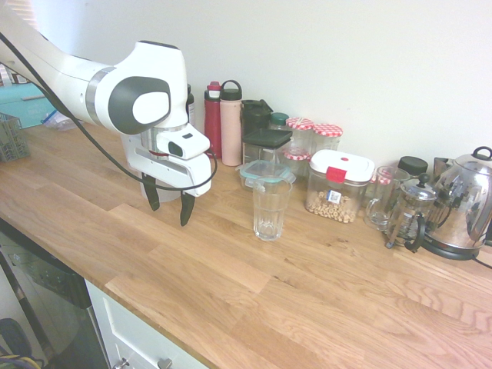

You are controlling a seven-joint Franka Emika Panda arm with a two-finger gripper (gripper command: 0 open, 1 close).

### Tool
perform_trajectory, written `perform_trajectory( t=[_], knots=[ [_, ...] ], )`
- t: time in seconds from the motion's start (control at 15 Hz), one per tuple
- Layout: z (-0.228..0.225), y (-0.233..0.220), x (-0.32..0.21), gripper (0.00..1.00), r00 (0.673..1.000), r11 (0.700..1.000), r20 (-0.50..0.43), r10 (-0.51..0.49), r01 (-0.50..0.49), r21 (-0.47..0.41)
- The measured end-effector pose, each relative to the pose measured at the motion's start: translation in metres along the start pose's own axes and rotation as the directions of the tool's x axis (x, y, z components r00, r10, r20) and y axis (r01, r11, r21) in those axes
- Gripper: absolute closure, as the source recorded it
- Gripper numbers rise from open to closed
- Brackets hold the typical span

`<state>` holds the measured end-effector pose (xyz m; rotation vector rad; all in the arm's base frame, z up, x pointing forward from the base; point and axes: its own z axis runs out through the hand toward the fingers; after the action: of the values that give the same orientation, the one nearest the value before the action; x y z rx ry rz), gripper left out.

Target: Pour me some water

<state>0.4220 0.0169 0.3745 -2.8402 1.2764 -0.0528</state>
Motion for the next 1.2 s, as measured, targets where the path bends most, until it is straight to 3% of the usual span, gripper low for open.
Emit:
perform_trajectory(
  t=[0.27, 0.73, 1.2],
  knots=[
    [-0.012, 0.001, -0.005, 0.0, 0.999, 0.999, -0.02, -0.031, 0.031, 0.02],
    [-0.103, 0.017, -0.078, 0.0, 0.985, 0.981, -0.131, -0.109, 0.128, 0.146],
    [-0.106, -0.025, -0.142, 0.0, 0.946, 0.937, -0.247, -0.209, 0.266, 0.227]
  ],
)
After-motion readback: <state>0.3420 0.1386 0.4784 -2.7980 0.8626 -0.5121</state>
